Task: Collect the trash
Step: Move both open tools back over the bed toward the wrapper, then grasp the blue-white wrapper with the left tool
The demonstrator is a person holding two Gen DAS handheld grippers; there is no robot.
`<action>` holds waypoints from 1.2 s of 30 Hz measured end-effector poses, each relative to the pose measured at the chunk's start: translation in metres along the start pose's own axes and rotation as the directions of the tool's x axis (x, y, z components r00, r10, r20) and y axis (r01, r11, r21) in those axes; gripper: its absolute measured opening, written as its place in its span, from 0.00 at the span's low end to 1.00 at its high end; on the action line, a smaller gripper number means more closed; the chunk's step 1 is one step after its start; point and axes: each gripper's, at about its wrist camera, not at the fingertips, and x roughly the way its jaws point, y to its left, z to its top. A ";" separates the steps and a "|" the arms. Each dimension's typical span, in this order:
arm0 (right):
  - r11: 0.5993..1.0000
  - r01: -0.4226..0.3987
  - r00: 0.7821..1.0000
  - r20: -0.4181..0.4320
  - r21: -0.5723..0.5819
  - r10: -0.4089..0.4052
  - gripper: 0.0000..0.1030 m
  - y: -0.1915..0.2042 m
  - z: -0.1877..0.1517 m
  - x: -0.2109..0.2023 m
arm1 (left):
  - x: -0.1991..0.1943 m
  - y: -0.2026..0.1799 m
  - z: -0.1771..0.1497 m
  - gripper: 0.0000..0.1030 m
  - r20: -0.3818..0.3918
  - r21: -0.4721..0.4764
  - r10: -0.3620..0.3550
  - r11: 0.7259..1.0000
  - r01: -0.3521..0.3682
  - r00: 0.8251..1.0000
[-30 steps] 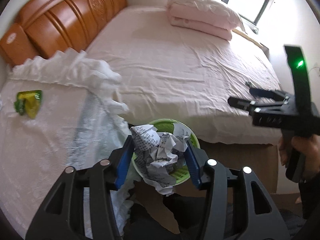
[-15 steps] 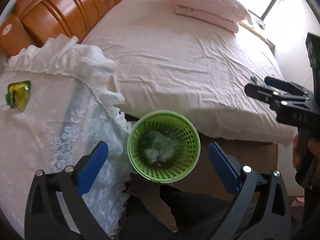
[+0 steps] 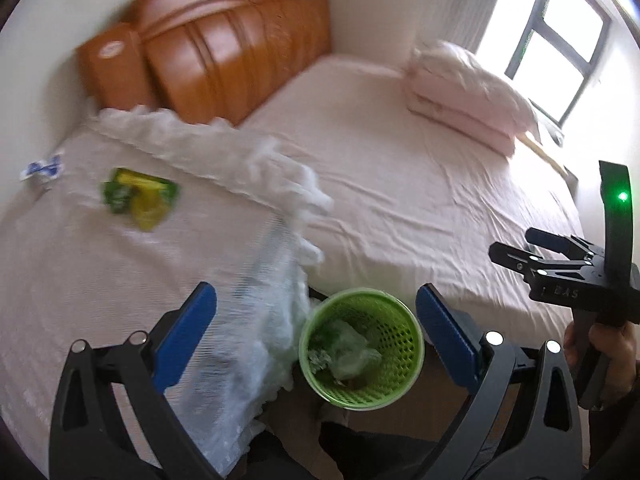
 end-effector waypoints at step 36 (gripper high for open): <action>0.909 -0.227 0.970 0.004 -0.351 0.243 0.98 0.288 0.093 0.047 | -0.009 0.327 0.059 0.93 0.074 -0.415 0.331 0.868 -0.272 0.941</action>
